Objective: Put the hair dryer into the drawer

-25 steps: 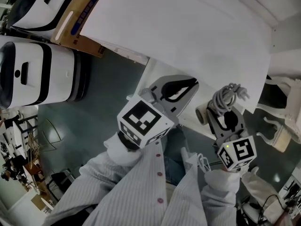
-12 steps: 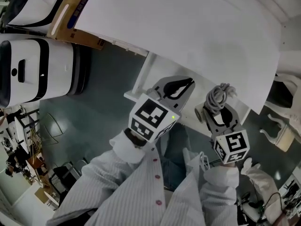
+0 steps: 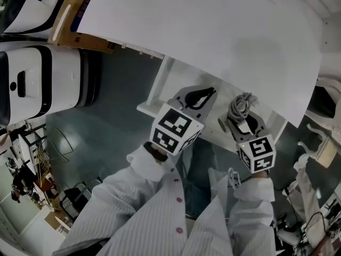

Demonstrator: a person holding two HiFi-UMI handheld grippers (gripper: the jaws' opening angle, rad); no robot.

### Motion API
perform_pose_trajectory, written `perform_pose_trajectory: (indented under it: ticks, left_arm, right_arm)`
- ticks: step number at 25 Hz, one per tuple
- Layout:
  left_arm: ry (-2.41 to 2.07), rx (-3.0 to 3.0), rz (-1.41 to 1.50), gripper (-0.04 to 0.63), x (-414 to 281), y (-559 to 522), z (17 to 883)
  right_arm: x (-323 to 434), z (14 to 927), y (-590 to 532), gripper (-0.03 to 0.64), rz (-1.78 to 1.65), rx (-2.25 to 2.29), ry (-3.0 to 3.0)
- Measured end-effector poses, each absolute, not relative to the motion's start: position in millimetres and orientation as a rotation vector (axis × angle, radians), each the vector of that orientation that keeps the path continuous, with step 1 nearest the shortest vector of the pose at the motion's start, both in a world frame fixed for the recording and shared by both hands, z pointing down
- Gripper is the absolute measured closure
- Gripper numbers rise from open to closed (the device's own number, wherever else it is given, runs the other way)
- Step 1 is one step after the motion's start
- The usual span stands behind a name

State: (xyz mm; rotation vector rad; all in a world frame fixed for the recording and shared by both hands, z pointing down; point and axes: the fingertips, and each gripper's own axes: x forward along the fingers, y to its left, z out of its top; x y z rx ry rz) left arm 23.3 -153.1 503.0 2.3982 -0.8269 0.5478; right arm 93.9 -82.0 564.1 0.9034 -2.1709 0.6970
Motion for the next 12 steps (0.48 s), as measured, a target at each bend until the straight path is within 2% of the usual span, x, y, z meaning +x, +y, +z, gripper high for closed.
perform_pose_trajectory:
  ticks: [12]
  left_arm:
    - [-0.867, 2.345, 0.568, 0.568, 6.0, -160.2, 529.1]
  right_arm:
    - [80.0, 605.9, -85.0, 0.423, 0.688, 0.835, -2.127]
